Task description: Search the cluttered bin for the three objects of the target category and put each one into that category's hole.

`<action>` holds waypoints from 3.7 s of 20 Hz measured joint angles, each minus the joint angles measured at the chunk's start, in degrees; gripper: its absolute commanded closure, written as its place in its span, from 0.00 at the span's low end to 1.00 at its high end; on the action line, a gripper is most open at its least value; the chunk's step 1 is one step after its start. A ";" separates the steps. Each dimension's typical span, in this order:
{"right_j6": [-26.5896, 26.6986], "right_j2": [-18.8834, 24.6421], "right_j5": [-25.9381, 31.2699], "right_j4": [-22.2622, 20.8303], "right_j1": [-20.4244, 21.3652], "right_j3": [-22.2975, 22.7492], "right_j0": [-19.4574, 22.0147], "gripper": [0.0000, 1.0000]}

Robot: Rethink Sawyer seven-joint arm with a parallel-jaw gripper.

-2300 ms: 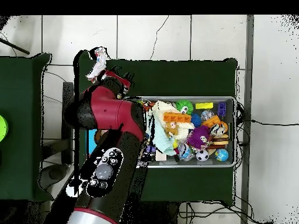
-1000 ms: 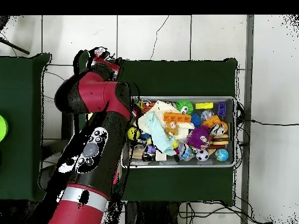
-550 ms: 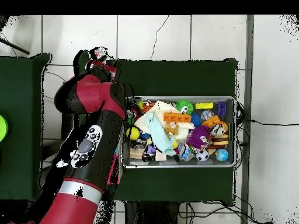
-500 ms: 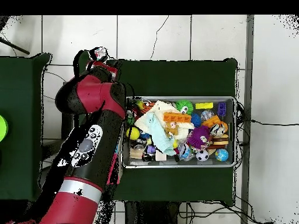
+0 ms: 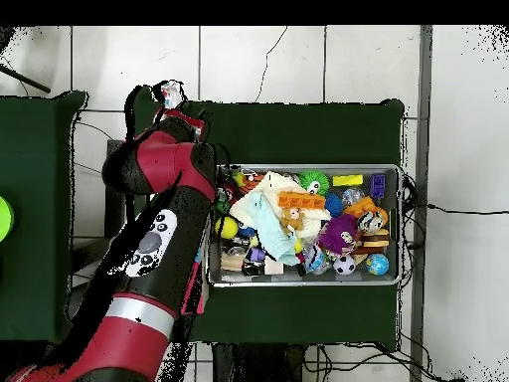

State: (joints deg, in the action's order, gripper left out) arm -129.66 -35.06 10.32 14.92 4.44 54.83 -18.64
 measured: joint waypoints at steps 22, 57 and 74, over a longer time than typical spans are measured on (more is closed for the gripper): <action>0.00 -3.43 -0.01 3.02 -0.19 -3.43 0.02 0.00; -7.80 -12.68 5.90 23.28 -4.08 -2.23 -4.23 0.00; -10.05 -17.97 5.73 28.53 -10.09 -1.10 -5.08 0.00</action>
State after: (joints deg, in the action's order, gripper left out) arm -139.72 -53.03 16.05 43.46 -5.65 53.73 -23.72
